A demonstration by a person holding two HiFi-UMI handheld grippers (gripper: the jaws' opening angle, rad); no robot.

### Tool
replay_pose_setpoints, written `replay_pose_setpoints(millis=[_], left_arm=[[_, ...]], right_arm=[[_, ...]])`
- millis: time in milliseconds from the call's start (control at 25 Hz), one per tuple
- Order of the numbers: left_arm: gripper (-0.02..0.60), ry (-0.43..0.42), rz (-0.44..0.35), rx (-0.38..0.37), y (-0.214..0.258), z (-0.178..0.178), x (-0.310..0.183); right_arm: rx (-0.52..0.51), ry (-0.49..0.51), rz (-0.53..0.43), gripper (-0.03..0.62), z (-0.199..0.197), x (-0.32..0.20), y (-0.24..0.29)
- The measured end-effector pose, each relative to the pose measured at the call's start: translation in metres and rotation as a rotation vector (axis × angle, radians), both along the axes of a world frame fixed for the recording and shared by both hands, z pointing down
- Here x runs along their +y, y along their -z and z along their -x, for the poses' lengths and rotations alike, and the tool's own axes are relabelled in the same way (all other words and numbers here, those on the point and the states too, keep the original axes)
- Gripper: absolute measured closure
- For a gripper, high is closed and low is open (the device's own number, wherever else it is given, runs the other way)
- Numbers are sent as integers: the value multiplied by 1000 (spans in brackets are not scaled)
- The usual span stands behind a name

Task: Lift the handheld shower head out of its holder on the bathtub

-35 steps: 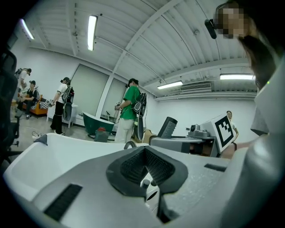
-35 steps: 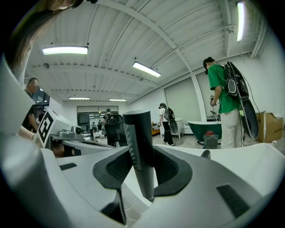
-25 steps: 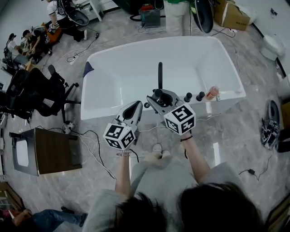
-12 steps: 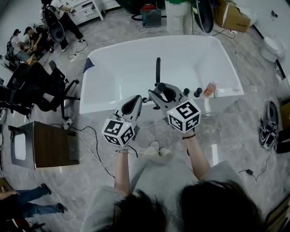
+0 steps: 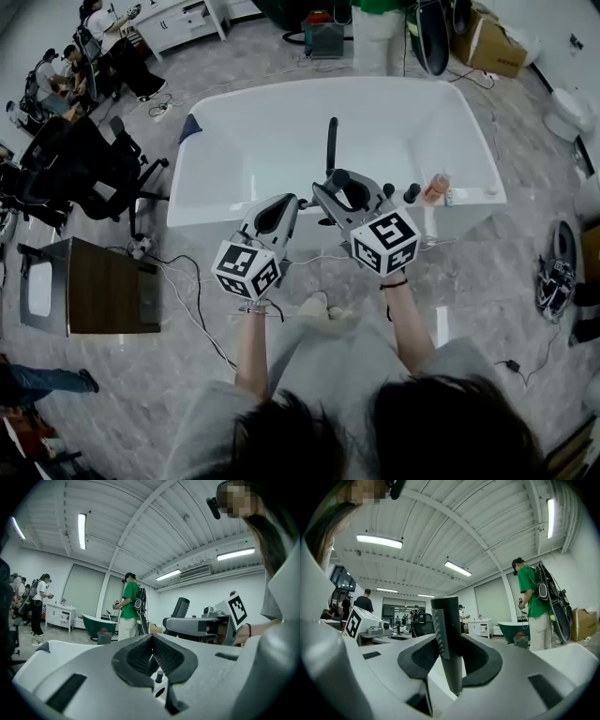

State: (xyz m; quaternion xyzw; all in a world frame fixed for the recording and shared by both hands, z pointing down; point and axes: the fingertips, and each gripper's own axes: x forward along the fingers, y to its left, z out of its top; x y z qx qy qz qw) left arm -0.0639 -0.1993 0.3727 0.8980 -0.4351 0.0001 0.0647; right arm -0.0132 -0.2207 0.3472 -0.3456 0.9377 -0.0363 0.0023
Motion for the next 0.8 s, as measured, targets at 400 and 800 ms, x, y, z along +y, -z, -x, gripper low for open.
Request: replay_pose_setpoints(millis=[400, 800], left_arm=[[577, 8, -11, -3, 2, -1, 2], [577, -4, -13, -9, 0, -9, 2]], right_arm=[[-11, -5, -8, 457, -6, 3, 0], [-2, 6, -19, 457, -7, 5, 0]])
